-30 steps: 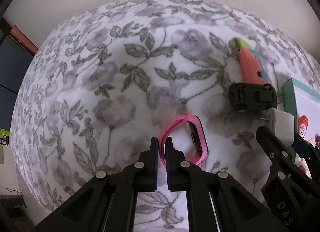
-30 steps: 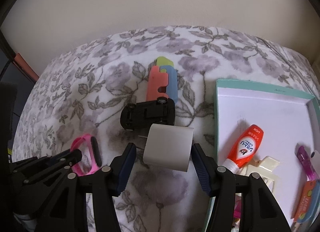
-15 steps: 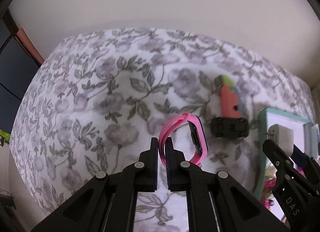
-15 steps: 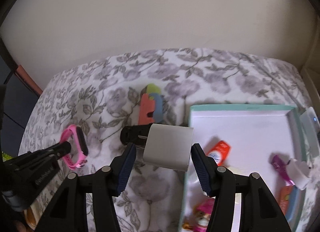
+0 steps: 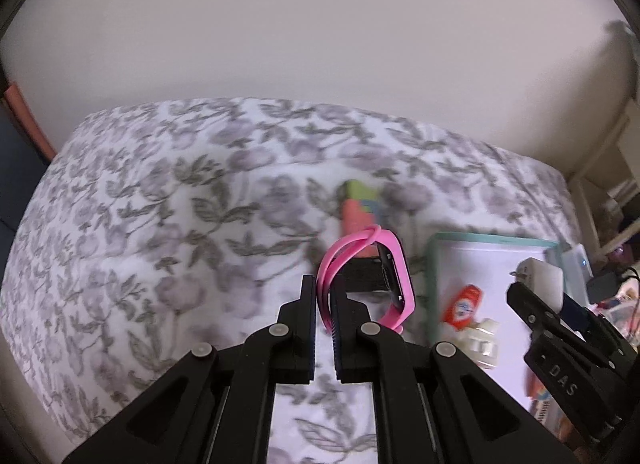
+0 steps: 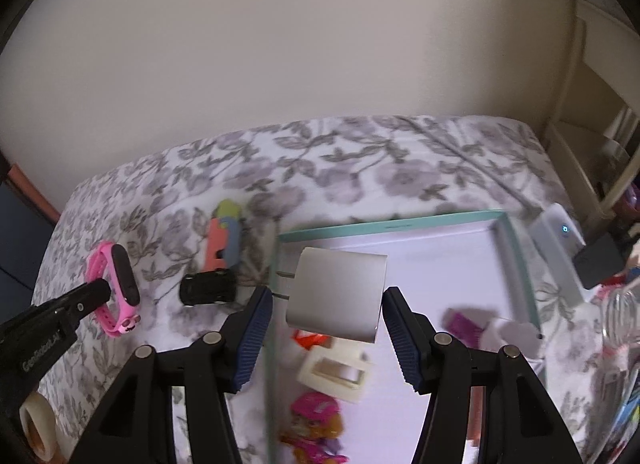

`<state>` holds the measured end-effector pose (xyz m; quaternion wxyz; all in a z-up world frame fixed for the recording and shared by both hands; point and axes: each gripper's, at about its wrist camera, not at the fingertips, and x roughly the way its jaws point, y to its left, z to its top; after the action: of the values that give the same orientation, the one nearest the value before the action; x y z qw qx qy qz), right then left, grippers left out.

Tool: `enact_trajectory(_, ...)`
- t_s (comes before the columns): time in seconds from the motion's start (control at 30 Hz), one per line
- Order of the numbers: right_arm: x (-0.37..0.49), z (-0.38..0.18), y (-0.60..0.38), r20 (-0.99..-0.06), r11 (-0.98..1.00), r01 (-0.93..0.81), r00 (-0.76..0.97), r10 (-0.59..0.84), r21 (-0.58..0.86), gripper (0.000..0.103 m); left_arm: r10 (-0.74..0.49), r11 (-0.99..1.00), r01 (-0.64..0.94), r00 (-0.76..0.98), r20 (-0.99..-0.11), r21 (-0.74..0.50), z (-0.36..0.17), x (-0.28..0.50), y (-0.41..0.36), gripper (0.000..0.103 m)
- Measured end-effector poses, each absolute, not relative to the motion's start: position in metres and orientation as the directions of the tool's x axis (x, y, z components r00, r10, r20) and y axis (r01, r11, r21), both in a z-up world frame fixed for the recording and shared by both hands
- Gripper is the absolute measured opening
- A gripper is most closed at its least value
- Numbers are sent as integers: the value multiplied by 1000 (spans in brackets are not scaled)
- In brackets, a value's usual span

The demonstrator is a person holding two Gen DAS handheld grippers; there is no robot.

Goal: Organize rigid objects
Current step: 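Carry the pink watch and white charger over the tray and lower them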

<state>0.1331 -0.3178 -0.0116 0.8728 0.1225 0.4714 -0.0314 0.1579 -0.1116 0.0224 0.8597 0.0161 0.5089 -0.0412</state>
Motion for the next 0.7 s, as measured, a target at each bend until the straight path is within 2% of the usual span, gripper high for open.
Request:
enact_trajectory(0.5, 117, -14, -370, -839, 945, 260, 544, 26, 198, 60, -155, 968, 249, 449, -880, -43, 15, 140, -186, 7)
enact_trajectory(0.7, 113, -27, -390, -860, 936, 314, 510, -24, 160, 61, -190, 941, 335, 403, -895, -49, 1, 127, -222, 7)
